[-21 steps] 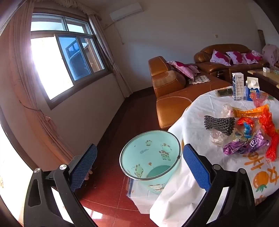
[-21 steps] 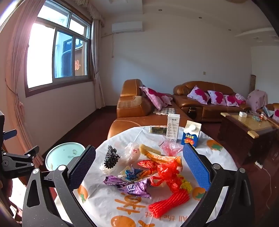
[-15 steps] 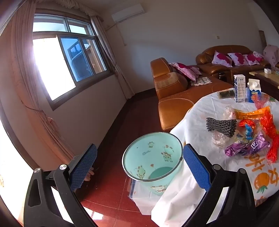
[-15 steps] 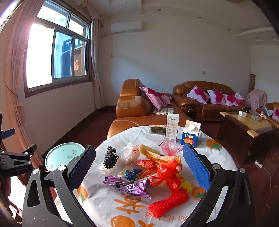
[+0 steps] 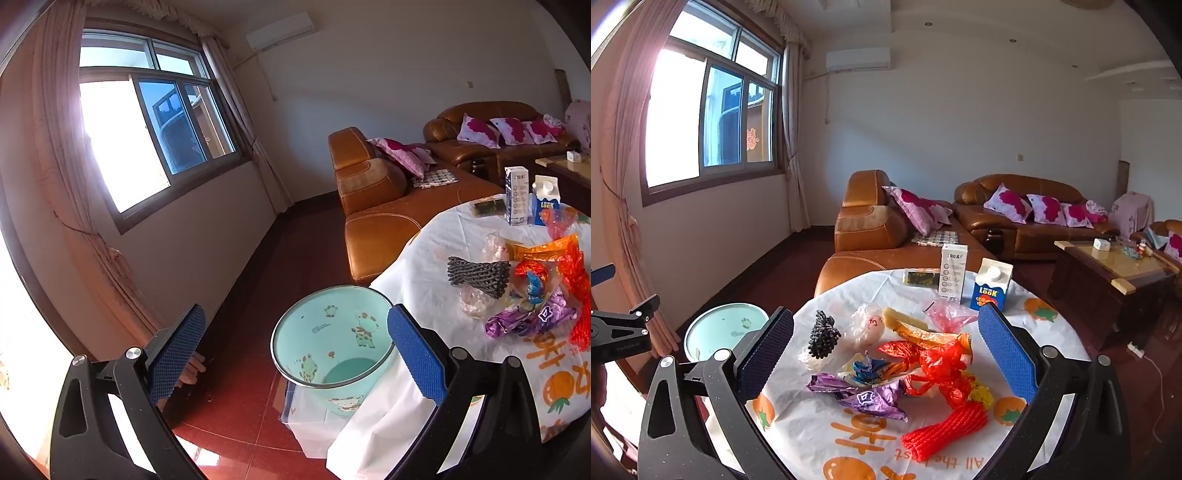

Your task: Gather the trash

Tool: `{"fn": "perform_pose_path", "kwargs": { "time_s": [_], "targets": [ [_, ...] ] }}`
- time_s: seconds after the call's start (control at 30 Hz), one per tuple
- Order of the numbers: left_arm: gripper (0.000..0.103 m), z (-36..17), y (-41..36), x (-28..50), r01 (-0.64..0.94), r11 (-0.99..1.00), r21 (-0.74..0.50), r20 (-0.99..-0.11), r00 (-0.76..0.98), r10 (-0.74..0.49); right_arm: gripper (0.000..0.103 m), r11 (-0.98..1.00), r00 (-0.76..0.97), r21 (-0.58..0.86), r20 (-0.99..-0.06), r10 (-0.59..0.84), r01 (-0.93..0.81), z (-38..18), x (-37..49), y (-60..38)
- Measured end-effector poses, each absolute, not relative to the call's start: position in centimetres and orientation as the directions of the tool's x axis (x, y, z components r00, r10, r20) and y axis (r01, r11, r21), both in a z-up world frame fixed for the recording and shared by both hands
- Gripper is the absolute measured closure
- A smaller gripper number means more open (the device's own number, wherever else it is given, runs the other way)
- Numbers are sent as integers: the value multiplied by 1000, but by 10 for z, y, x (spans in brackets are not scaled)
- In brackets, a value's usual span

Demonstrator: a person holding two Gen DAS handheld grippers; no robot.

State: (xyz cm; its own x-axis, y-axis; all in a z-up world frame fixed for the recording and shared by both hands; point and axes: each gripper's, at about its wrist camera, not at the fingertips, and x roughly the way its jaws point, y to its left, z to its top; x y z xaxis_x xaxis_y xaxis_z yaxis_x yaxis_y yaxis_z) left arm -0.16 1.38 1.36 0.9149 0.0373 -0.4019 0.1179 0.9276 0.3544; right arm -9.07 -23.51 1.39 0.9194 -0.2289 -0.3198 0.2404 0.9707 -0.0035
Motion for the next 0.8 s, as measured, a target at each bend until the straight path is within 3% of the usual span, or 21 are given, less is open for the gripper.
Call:
{"fn": "perform_pose_path", "kwargs": {
  "time_s": [0.8],
  "targets": [
    [6,17,20,0,99,930,353,-389,920,49,5,970,917,-11,-324,-235,245,12,-91,-234]
  ]
}}
